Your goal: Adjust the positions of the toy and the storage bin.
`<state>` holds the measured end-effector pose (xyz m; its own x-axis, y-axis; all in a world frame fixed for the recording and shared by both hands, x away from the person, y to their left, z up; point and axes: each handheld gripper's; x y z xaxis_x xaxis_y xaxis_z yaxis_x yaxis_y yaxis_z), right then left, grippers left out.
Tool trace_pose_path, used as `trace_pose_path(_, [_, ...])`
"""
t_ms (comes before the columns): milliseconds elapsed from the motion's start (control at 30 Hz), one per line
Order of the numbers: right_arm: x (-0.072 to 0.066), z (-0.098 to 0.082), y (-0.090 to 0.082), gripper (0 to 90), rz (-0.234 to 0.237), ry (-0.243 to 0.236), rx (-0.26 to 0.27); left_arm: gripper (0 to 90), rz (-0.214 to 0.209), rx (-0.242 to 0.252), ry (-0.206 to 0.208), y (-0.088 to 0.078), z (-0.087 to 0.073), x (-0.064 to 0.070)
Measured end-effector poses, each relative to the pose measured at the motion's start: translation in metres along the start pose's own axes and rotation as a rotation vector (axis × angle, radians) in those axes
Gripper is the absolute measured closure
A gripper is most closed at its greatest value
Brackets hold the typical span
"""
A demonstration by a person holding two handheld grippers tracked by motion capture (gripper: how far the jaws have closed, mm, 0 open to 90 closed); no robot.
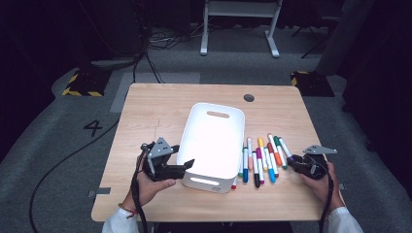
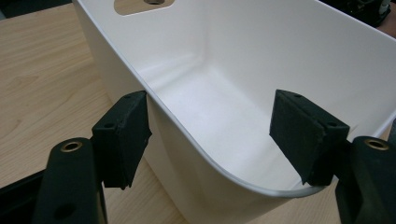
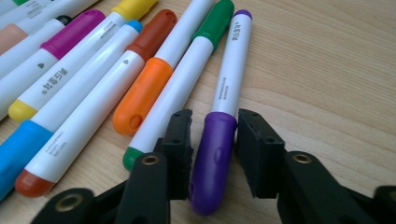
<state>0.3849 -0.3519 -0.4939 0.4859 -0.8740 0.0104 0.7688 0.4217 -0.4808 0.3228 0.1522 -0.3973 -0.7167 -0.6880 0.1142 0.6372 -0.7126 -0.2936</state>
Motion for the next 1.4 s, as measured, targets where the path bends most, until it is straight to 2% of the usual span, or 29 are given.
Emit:
trace_pose_path(100, [0.002,0.000,0.000,70.6,-0.005,0.015,0.000,26.3,0.003,0.001,0.002,0.000,0.000,0.001])
trace_pose_path(200, [0.004,0.001,0.001,75.0,-0.038,0.019,0.001,20.6,0.016,0.011,0.012,-0.002,0.001,0.002])
trace_pose_path(367, [0.006,0.001,0.002,75.1,-0.052,0.027,0.007,18.0,0.024,0.039,0.023,-0.009,0.003,0.001])
trace_pose_path(400, [0.005,0.001,0.002,75.2,-0.059,0.031,0.010,17.7,0.039,0.062,0.020,-0.014,0.005,0.002])
trace_pose_path(500, [0.004,0.000,0.002,75.2,-0.068,0.031,0.013,17.1,0.060,0.080,0.032,-0.022,0.007,0.002])
trace_pose_path(567, [0.003,0.000,0.003,75.3,-0.077,0.036,0.016,16.8,0.081,0.116,0.045,-0.036,0.010,0.000])
trace_pose_path(700, [0.004,0.000,0.003,75.3,-0.079,0.031,0.018,15.7,0.104,0.134,0.063,-0.049,0.010,-0.002])
trace_pose_path(733, [0.004,0.000,0.003,75.4,-0.079,0.031,0.018,15.6,0.117,0.130,0.078,-0.053,0.009,-0.004])
trace_pose_path(800, [0.004,0.000,0.002,75.4,-0.075,0.031,0.021,15.6,0.118,0.130,0.079,-0.060,0.004,-0.007])
trace_pose_path(833, [0.004,0.000,0.002,75.4,-0.075,0.030,0.019,15.6,0.137,0.118,0.104,-0.065,-0.001,-0.010])
trace_pose_path(867, [0.004,0.000,0.002,75.4,-0.075,0.030,0.019,15.6,0.137,0.118,0.104,-0.065,-0.001,-0.010])
trace_pose_path(900, [0.004,0.000,0.002,75.4,-0.072,0.027,0.018,15.5,0.160,0.090,0.143,-0.068,-0.008,-0.012])
trace_pose_path(933, [0.004,0.000,0.002,75.4,-0.072,0.027,0.018,15.6,0.160,0.090,0.143,-0.068,-0.008,-0.012])
trace_pose_path(967, [0.004,0.000,0.002,75.3,-0.071,0.024,0.018,15.6,0.155,0.080,0.160,-0.071,-0.014,-0.014])
trace_pose_path(1100, [0.005,0.000,0.002,75.4,-0.066,0.022,0.019,15.7,0.140,0.067,0.170,-0.074,-0.025,-0.017])
trace_pose_path(1133, [0.006,0.000,0.002,75.3,-0.063,0.018,0.017,15.7,0.139,0.047,0.182,-0.074,-0.033,-0.019])
trace_pose_path(1200, [0.006,0.000,0.002,75.3,-0.061,0.022,0.017,15.6,0.134,0.033,0.182,-0.073,-0.037,-0.020])
trace_pose_path(1233, [0.007,0.000,0.001,75.4,-0.060,0.022,0.023,15.7,0.130,0.002,0.176,-0.070,-0.047,-0.023])
trace_pose_path(1267, [0.007,0.000,0.001,75.4,-0.060,0.022,0.023,15.8,0.130,0.002,0.176,-0.070,-0.047,-0.023])
trace_pose_path(1300, [0.008,0.001,0.000,75.4,-0.059,0.022,0.029,15.8,0.123,-0.021,0.174,-0.067,-0.056,-0.026])
trace_pose_path(1400, [0.009,0.002,-0.001,75.3,-0.056,0.027,0.033,15.9,0.120,-0.044,0.173,-0.063,-0.064,-0.029])
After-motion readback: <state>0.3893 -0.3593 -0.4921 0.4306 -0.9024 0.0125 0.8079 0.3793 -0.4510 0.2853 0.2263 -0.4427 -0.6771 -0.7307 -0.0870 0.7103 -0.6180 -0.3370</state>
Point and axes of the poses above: each handheld gripper's, and its own axes: y roughly forward along the jaws, z roughly out of its top, x roughly to its right, and after that the axes turned 15 degrees about x, right-handed
